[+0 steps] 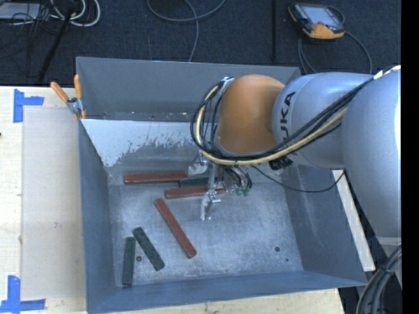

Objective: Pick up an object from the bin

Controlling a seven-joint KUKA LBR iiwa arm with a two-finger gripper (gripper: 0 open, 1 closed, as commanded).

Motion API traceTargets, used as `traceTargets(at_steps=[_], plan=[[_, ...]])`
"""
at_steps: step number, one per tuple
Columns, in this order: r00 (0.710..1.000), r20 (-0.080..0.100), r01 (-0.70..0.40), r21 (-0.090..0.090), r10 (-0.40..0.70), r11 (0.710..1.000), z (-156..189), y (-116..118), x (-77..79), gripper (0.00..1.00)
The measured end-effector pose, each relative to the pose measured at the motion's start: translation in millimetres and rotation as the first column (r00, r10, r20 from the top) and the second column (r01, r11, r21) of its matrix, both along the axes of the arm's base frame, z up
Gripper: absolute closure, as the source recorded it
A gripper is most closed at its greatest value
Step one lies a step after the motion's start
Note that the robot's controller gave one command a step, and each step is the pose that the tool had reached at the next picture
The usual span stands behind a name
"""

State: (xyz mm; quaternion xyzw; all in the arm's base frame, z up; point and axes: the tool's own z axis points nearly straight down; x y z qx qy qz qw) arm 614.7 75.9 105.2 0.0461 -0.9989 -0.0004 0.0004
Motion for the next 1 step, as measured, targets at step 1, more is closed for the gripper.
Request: traceTargets(at_steps=[1], plan=[[0.995, 0.023, -0.100, -0.001, 0.100, 0.995, -22.4, 4.1, 12.9, 1.00]])
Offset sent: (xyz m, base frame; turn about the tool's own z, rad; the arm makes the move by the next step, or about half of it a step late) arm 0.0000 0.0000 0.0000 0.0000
